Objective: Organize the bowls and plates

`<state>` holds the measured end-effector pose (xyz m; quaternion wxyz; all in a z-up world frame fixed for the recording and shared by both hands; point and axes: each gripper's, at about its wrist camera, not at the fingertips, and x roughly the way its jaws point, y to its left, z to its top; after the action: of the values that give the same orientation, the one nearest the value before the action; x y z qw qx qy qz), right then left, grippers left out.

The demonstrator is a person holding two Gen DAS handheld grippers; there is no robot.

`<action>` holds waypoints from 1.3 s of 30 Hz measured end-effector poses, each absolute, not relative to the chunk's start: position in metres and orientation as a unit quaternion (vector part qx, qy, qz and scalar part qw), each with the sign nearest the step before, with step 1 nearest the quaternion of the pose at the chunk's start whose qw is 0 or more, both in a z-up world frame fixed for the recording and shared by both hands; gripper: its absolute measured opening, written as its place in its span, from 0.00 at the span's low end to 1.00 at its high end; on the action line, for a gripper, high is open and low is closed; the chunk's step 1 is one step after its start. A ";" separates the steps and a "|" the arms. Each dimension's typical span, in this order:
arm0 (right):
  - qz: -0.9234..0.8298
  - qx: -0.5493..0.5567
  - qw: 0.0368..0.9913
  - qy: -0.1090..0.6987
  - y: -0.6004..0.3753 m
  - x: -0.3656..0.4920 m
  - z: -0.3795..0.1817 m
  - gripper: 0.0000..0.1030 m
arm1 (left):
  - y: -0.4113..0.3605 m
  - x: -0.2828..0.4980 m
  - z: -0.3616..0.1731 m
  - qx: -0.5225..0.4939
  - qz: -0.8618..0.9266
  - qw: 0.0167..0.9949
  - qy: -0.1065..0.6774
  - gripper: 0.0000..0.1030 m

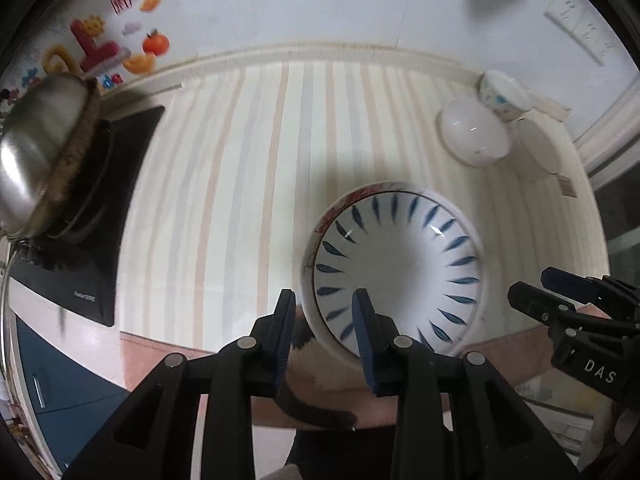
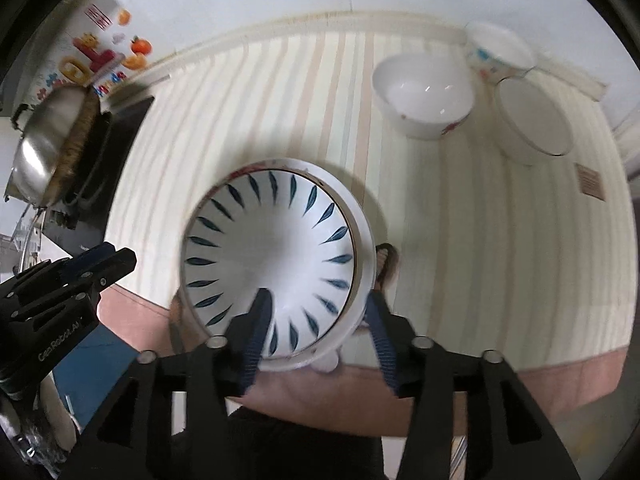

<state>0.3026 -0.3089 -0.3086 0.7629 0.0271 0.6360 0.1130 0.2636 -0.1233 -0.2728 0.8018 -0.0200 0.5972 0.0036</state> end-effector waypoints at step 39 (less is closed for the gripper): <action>0.084 0.121 0.828 0.542 -0.402 0.304 -0.218 0.91 | -0.167 0.307 -0.218 -0.029 -0.006 0.845 0.533 0.77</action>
<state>0.3042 -0.4022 -0.2183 0.8278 0.1206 0.5415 0.0838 0.3068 -0.1670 -0.2182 0.8454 -0.0285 0.5334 -0.0056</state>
